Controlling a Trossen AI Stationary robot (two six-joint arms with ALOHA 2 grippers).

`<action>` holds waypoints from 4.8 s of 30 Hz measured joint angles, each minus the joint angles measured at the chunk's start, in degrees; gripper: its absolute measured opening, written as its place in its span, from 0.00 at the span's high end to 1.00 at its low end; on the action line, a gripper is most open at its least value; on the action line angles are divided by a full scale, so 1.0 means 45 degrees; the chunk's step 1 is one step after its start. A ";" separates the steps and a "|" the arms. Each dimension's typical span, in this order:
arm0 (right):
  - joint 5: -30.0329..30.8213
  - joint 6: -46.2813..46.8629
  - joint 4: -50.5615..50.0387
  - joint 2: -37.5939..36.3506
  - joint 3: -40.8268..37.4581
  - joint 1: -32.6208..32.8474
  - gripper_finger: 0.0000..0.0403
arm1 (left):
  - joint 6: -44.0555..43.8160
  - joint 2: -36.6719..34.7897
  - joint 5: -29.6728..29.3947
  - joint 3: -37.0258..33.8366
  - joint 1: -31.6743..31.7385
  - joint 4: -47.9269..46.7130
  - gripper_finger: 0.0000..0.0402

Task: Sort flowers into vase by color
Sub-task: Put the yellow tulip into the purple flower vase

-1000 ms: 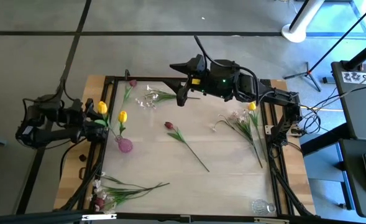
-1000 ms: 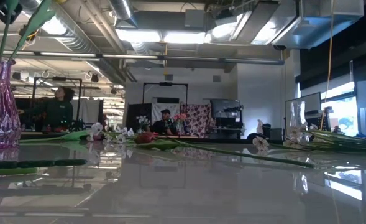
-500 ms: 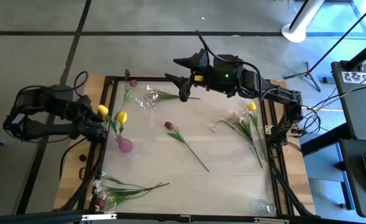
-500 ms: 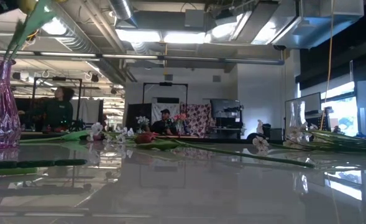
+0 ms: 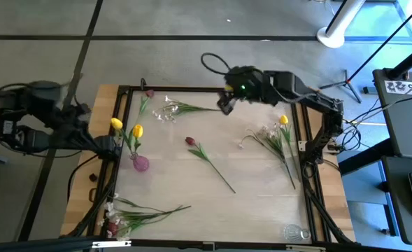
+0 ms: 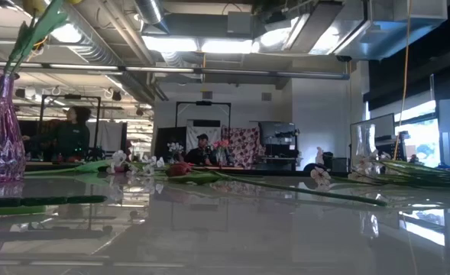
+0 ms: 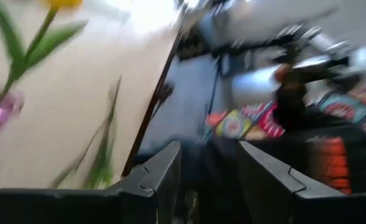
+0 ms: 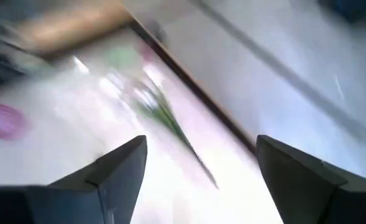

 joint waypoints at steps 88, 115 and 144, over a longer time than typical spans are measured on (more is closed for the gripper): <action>-0.2534 0.2120 1.6008 -0.6004 -1.1495 0.1402 0.99 | 0.7002 0.2101 -0.7959 -0.0650 0.0008 0.9492 0.45; -0.5092 -0.1740 1.6325 -0.1730 -0.7605 0.2226 1.00 | 0.8177 0.5813 -0.5654 -0.0687 -0.0314 1.2072 0.46; -0.4806 -0.1886 1.6499 -0.1389 -0.7605 0.2231 0.93 | 0.8749 0.6925 -0.7427 -0.0687 -0.1510 1.3062 0.98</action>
